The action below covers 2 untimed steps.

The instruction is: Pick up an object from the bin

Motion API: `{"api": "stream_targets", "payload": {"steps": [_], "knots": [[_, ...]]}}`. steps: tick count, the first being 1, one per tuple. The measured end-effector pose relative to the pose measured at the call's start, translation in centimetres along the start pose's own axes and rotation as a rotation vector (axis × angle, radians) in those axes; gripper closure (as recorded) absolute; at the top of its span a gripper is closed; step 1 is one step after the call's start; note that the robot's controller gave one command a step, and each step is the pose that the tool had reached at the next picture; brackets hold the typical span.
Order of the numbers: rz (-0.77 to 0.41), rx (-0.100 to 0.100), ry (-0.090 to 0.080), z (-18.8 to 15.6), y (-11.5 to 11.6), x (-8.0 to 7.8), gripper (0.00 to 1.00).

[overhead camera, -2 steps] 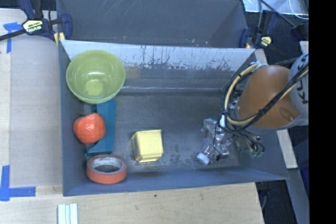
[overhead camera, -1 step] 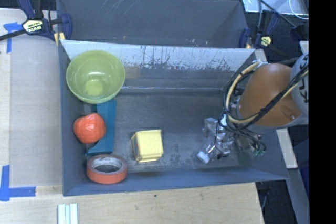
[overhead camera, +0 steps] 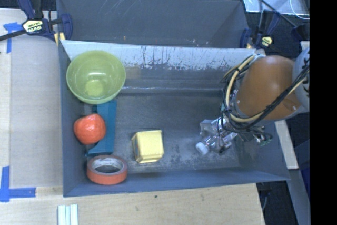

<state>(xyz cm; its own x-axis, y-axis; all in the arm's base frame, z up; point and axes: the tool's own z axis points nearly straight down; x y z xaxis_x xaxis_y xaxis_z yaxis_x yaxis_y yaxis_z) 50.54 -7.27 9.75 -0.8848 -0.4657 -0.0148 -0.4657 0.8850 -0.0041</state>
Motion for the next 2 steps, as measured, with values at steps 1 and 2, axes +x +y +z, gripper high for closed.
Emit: {"api": "stream_targets", "payload": {"steps": [1, 2], "knots": [[0.266, -0.006, -0.015, 0.8, 0.4, 0.2, 1.0], [-0.038, -0.001, -0.002, -10.4, -0.2, -0.5, 1.0]]}}
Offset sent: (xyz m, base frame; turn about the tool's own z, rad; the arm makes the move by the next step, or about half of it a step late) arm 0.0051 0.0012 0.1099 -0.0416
